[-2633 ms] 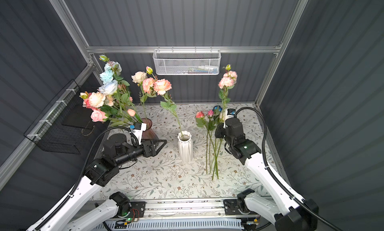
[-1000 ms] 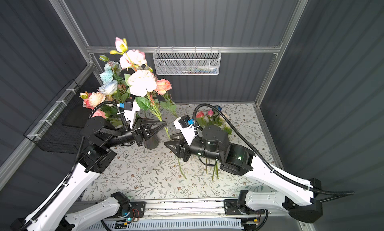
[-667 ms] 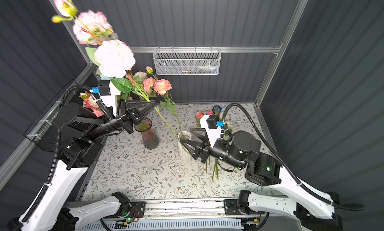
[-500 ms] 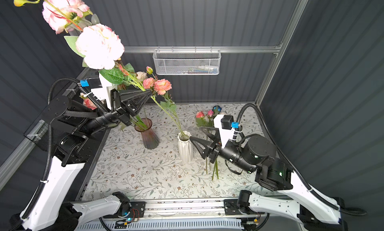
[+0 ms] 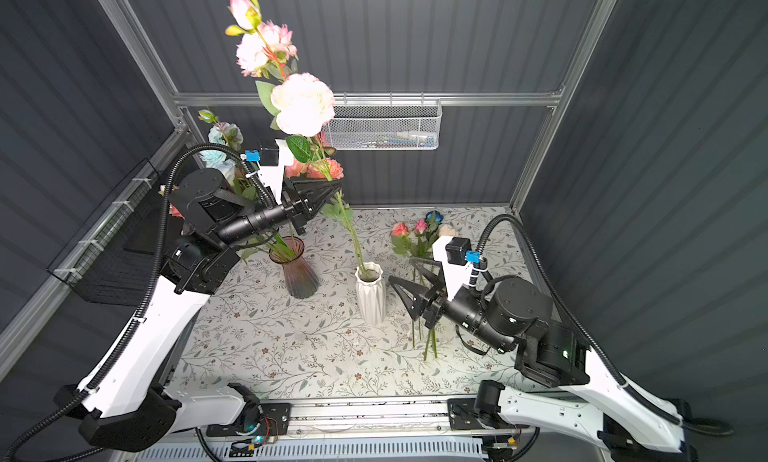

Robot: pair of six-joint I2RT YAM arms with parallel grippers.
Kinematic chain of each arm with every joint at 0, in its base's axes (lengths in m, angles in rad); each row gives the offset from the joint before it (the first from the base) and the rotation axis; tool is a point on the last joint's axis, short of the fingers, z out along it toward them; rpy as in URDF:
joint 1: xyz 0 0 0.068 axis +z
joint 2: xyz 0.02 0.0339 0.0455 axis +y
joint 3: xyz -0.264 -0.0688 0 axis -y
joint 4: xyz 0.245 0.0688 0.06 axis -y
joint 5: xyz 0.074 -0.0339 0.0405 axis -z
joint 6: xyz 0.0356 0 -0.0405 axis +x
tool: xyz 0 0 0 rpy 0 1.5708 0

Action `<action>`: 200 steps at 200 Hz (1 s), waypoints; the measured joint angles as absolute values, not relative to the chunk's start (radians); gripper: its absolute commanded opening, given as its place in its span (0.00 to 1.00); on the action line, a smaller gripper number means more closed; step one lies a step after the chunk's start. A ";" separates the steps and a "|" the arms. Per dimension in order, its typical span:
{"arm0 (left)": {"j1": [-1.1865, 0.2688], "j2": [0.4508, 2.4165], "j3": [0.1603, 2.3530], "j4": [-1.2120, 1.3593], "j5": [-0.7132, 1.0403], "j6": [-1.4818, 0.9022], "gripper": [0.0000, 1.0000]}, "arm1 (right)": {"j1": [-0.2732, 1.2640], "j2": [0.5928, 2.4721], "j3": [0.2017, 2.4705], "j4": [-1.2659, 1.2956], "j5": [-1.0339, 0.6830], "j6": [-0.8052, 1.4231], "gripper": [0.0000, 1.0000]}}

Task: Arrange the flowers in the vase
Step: 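Carry the pink rose with the left gripper into the pink vase and open, then lower the right gripper to the bunch and close on a stem while the left withdraws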

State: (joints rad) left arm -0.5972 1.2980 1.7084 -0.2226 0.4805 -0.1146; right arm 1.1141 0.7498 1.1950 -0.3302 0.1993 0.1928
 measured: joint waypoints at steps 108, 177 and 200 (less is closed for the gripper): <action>-0.597 1.236 1.485 -0.176 0.406 -0.196 0.84 | 1.113 0.792 1.163 -0.331 0.253 0.194 0.73; -0.597 0.993 1.384 -0.006 0.375 -0.322 1.00 | 1.046 0.788 1.069 -0.361 0.319 0.252 0.73; -0.597 0.907 1.288 0.024 0.363 -0.363 1.00 | 0.895 0.800 0.974 -0.378 0.255 0.318 0.71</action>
State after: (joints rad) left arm -0.5972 0.9073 1.2884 0.0238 0.3630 -0.3634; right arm 0.8948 0.8001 0.9741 -0.3779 0.2546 0.3176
